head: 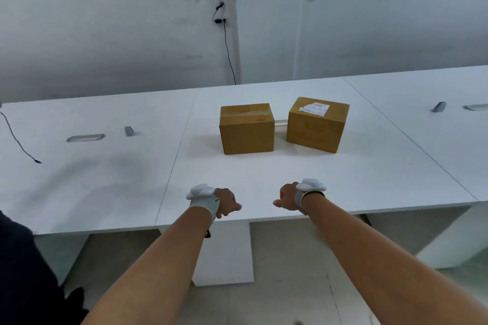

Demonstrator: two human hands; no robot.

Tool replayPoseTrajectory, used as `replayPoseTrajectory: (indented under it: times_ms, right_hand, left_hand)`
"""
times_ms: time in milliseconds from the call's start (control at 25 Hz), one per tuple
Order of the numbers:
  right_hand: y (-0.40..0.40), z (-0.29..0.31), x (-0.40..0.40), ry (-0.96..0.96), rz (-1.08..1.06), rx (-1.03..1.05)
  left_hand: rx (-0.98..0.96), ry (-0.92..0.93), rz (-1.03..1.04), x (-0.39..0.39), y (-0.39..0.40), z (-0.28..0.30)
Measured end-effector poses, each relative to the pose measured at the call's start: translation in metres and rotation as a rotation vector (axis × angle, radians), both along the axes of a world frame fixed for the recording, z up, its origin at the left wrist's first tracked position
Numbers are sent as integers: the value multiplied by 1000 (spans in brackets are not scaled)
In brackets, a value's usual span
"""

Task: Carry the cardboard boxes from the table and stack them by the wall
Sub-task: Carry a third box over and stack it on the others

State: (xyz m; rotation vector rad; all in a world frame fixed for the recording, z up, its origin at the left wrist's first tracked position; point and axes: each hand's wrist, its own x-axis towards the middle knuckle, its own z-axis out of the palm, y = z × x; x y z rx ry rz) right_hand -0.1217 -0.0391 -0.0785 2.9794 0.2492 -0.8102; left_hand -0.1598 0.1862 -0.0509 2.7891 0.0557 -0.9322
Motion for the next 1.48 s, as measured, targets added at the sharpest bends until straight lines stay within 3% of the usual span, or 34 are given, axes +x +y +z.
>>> replayPoseTrajectory:
  times_ms: [400, 600, 720, 960, 1240, 1480]
  right_hand:
    - [-11, 1, 170, -38, 60, 33]
    - [4, 12, 241, -140, -36, 158]
    - [18, 9, 283, -169, -142, 251]
    - [52, 3, 357, -248, -450, 381]
    - [64, -24, 402, -162, -781, 534]
    - [61, -41, 414, -92, -854, 658]
  left_hand:
    - [-21, 41, 119, 148, -13, 4]
    - [-40, -52, 152, 225, 5, 8]
    - [-37, -200, 191, 277, 25, 8]
    - [-212, -394, 523, 374, 59, -11]
    - [-347, -208, 680, 423, 67, -41]
    - [-471, -196, 870, 429, 64, -59]
